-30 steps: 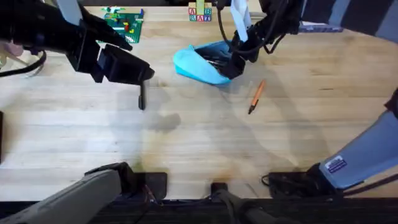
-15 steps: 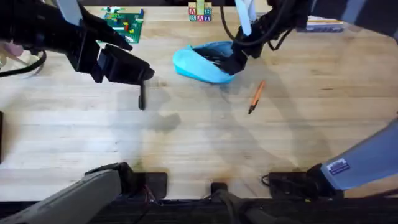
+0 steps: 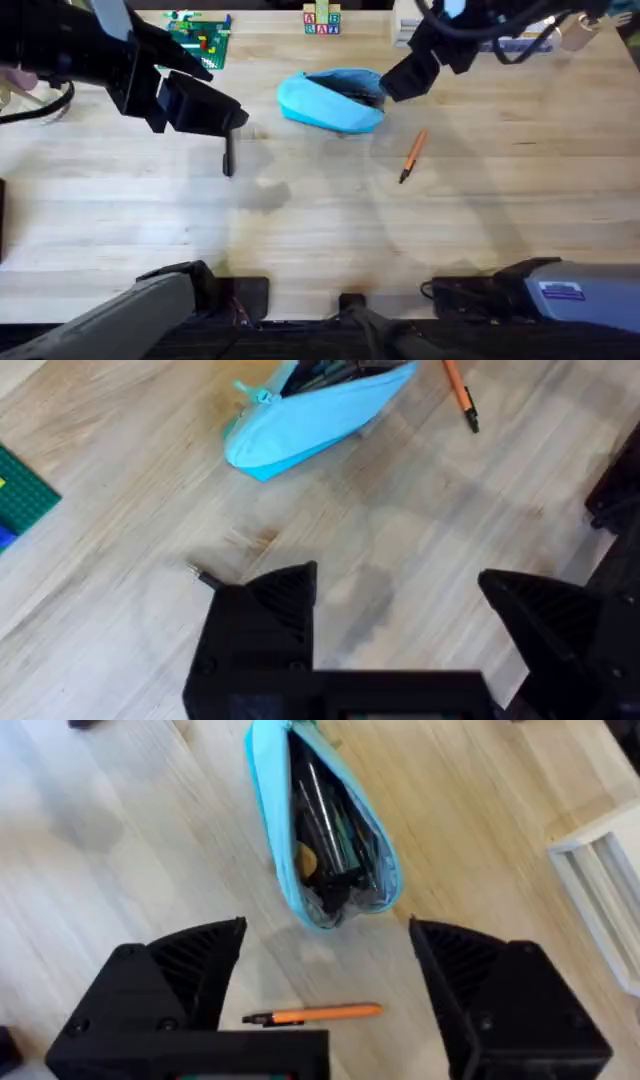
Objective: Unzip the bag, pick up the pens from the table one at a time and place them inside, then zip the bag closed.
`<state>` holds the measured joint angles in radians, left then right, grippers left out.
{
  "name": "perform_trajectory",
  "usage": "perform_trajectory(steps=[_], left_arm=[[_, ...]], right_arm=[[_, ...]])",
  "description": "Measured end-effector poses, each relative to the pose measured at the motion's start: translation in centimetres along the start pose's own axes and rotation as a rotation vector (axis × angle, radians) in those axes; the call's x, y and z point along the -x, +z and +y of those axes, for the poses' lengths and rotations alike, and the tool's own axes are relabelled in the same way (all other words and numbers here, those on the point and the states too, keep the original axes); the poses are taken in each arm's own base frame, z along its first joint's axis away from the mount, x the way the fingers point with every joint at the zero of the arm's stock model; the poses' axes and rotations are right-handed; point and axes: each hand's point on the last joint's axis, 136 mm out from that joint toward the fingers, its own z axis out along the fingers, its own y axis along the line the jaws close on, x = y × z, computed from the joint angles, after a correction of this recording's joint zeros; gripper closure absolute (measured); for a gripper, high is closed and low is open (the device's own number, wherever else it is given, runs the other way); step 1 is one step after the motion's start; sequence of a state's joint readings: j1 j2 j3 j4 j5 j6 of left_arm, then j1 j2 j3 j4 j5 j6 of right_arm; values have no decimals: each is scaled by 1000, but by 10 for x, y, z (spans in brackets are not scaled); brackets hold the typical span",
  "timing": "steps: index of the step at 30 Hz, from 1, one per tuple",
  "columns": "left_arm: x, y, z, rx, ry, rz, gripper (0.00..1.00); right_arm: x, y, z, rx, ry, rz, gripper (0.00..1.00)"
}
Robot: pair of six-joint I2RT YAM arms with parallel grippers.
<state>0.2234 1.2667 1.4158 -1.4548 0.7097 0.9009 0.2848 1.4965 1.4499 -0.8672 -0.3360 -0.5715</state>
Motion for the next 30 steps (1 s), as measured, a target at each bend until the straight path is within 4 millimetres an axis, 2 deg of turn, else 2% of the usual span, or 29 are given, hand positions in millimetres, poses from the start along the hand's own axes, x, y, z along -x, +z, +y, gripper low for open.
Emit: perform_trajectory(steps=[7, 8, 10, 11, 22, 23, 30], left_arm=[[0, 0, 0, 0, 0, 0, 7], [0, 0, 0, 0, 0, 0, 7], [0, 0, 0, 0, 0, 0, 8], [0, 0, 0, 1, 1, -1, 7], [0, 0, 1, 2, 2, -2, 7], [0, 0, 1, 2, 2, -2, 7], [0, 0, 1, 2, 2, -2, 7]], right_arm=[[4, -40, 16, -30, 142, -49, 5], [-2, -50, 16, -64, 205, -37, 5], [-7, -56, 14, -99, 250, -21, 5], [-18, -65, 11, -155, 320, 10, 5], [-60, -81, 2, -323, 596, 142, 5], [-66, -82, 2, -344, 668, 160, 4], [-83, -87, 6, -385, 791, 214, 6]])
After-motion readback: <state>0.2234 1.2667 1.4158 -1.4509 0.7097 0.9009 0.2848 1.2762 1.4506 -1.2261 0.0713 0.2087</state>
